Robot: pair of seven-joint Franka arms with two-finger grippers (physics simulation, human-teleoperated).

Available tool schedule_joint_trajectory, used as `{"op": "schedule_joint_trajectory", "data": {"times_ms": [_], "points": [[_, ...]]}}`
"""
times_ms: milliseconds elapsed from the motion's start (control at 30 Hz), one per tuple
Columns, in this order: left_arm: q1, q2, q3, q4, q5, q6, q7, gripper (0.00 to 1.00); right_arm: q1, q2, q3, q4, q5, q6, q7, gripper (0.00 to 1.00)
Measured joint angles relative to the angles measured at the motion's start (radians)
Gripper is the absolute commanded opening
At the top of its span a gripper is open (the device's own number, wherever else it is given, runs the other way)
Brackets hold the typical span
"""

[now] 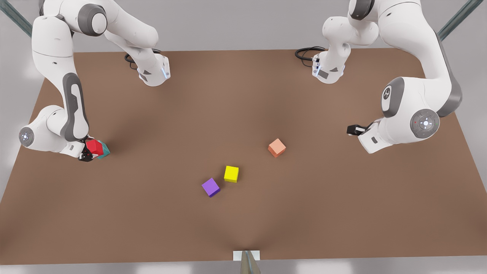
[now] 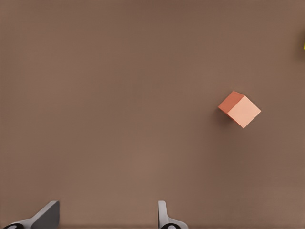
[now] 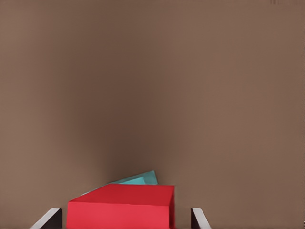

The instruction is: Pick up red wooden cube and pass to hand red wooden cube and place in blue wooden cube

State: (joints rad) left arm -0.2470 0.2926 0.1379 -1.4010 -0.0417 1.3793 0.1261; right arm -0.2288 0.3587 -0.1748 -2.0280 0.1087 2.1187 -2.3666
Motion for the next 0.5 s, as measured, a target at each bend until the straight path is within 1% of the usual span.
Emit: {"op": "schedule_joint_trajectory", "data": {"times_ms": [367, 500], "points": [[0.000, 0.001, 0.000, 0.000, 0.000, 0.000, -0.005, 1.00, 0.004, -0.031, 0.003, 0.029, 0.020, -0.035, -0.021, 1.00], [0.000, 0.007, 0.000, 0.000, 0.000, 0.000, -0.006, 1.00, 0.009, -0.051, 0.007, 0.082, 0.025, -0.079, -0.024, 1.00]]}}
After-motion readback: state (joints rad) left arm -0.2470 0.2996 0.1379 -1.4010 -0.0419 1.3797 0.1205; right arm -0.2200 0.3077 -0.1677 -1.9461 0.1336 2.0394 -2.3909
